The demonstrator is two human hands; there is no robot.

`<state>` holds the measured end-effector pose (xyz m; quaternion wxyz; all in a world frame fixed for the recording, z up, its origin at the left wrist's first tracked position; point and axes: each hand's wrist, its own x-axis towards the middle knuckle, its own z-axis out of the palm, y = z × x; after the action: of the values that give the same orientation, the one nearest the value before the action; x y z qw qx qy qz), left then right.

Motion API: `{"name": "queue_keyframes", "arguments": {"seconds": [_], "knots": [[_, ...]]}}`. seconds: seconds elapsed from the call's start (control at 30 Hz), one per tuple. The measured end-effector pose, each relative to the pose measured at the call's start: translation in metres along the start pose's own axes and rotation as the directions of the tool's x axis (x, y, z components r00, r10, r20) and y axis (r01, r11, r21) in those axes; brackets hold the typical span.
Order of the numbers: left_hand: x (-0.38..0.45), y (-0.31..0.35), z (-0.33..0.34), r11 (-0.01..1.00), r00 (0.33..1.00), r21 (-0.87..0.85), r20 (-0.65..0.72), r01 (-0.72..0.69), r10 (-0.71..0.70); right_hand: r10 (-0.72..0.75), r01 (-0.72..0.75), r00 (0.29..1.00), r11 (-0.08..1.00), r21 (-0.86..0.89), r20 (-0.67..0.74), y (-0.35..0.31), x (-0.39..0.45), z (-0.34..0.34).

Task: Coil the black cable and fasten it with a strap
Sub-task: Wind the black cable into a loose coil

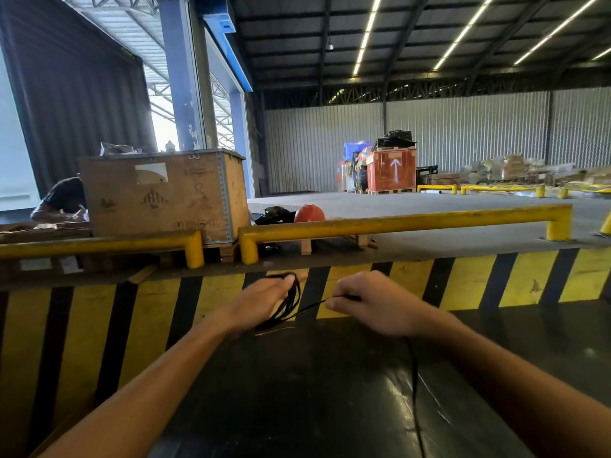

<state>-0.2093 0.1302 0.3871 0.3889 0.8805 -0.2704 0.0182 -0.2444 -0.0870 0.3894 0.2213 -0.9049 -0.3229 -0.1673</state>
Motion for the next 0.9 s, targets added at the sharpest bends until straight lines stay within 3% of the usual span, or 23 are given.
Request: {"name": "queue_keyframes", "arguments": {"seconds": [0.07,0.13,0.23,0.33,0.4,0.47,0.53,0.6,0.67,0.73,0.8,0.9], "knots": [[-0.006,-0.007,0.004,0.993,0.976,0.021,0.183,0.118,-0.120,0.007,-0.008,0.999,1.000,-0.024,-0.039,0.007,0.002,-0.020],[-0.013,-0.010,0.009,0.968,0.895,-0.062,0.399,0.242,-0.198,0.016,-0.018,0.990,1.000,-0.015,-0.142,0.016,0.004,-0.033],[-0.017,-0.009,0.013,0.880,0.818,-0.344,0.570,0.328,-0.082,0.056,-0.044,0.946,0.998,0.046,-0.319,0.026,0.008,-0.033],[-0.014,0.008,0.007,0.653,0.829,-0.678,0.543,0.337,0.135,0.146,-0.121,0.924,0.988,0.091,-0.353,0.027,0.006,-0.009],[-0.011,0.022,0.000,0.505,0.860,-0.822,0.438,0.265,0.263,0.190,-0.170,0.963,0.979,0.115,-0.191,0.020,0.000,0.017],[-0.007,0.035,-0.005,0.428,0.900,-0.889,0.312,0.164,0.303,0.193,-0.199,0.977,0.978,0.058,0.092,0.004,-0.008,0.043],[-0.002,0.040,-0.008,0.397,0.932,-0.912,0.229,0.104,0.281,0.158,-0.173,0.912,0.985,0.006,0.377,-0.015,-0.012,0.059],[0.004,0.037,-0.010,0.385,0.960,-0.921,0.152,0.052,0.236,0.110,-0.104,0.852,0.994,-0.040,0.512,-0.029,-0.013,0.056],[0.006,0.030,-0.011,0.483,0.983,-0.875,0.062,-0.030,0.174,0.096,-0.071,0.862,0.995,-0.069,0.498,-0.033,-0.012,0.038],[0.007,0.021,-0.010,0.706,0.997,-0.705,-0.002,-0.060,0.083,0.074,-0.038,0.916,0.994,-0.100,0.393,-0.029,-0.009,0.015],[0.005,0.011,-0.002,0.881,0.997,-0.471,0.074,0.043,-0.009,0.017,0.028,0.963,0.986,-0.162,0.268,-0.022,-0.003,-0.007],[-0.004,0.009,0.016,0.984,0.947,-0.092,0.296,0.154,-0.121,-0.030,0.067,0.984,0.976,-0.206,0.177,-0.011,0.007,-0.029]]}}
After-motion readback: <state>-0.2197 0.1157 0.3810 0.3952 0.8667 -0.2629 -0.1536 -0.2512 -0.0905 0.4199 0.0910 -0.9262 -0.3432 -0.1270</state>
